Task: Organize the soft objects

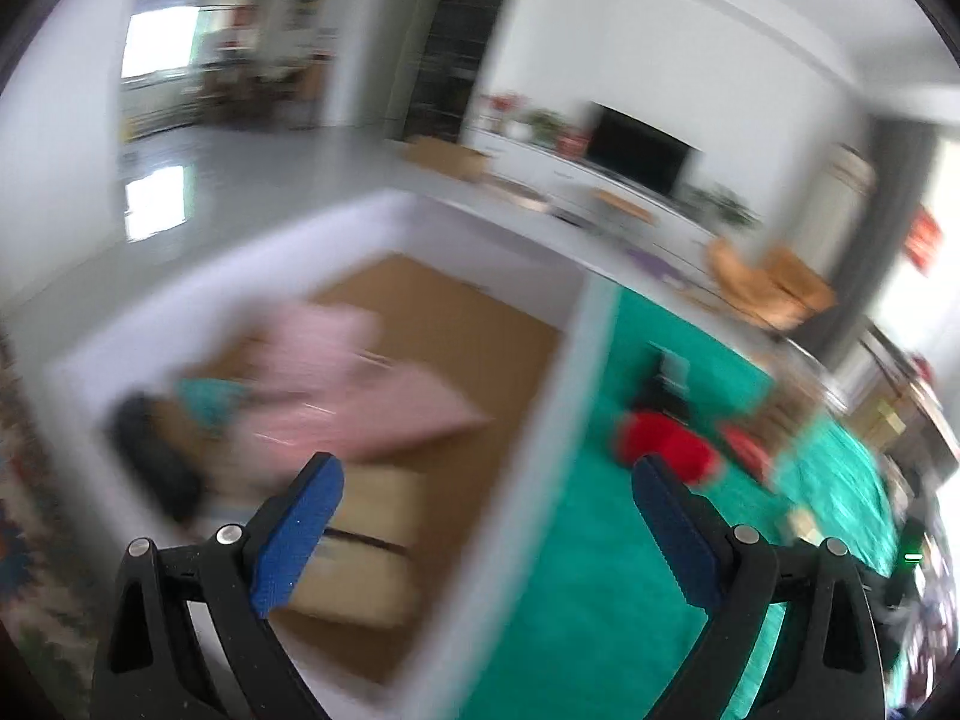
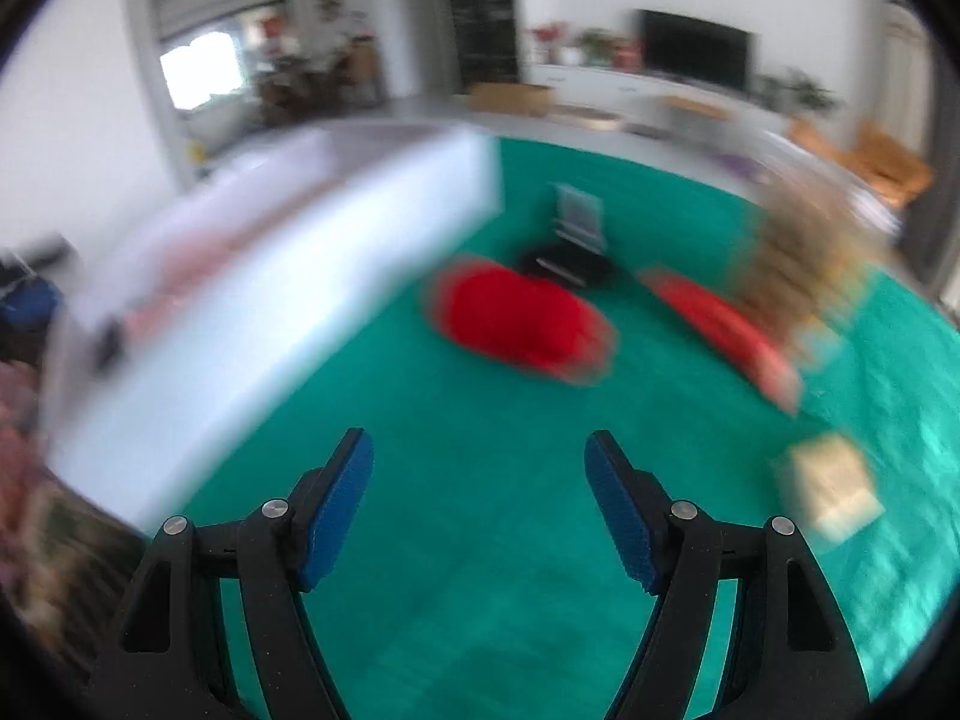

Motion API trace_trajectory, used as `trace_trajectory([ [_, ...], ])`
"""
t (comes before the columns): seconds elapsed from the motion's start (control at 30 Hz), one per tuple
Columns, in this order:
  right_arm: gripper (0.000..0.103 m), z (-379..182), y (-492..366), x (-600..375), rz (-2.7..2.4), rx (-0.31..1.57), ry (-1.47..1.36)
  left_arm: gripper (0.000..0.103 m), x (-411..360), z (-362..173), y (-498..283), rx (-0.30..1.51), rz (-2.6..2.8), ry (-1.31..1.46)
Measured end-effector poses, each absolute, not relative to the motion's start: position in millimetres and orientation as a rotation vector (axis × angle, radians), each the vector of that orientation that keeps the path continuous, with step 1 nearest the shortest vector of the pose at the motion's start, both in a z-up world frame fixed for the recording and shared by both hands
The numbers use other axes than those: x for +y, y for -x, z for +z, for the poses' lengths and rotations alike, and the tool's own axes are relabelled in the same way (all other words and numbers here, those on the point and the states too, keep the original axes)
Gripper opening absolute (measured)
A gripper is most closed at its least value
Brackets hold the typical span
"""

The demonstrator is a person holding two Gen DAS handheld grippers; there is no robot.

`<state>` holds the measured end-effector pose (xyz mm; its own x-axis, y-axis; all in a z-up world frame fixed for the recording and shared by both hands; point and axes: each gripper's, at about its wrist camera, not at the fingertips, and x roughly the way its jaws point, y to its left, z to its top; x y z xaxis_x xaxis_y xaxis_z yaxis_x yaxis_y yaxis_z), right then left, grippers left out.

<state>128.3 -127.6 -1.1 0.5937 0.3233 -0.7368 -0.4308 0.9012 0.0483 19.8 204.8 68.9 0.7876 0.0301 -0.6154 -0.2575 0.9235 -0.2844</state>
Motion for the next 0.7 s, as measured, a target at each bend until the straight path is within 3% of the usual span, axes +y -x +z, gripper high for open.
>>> trace_trajectory([
  [0.2, 0.076, -43.6, -110.7, -250.8, 0.201, 0.857, 0.137, 0.098, 99.7, 19.6, -64.1, 0.782, -0.041, 0.313],
  [0.4, 0.076, -63.7, -105.1, -278.3, 0.153, 0.892, 0.063, 0.098, 40.4, -40.4, -96.5, 0.918, -0.059, 0.253],
  [0.7, 0.076, -63.0, -98.8, -288.9, 0.137, 0.89, 0.028, 0.098, 19.5, -63.8, -104.9, 0.915, 0.045, 0.149],
])
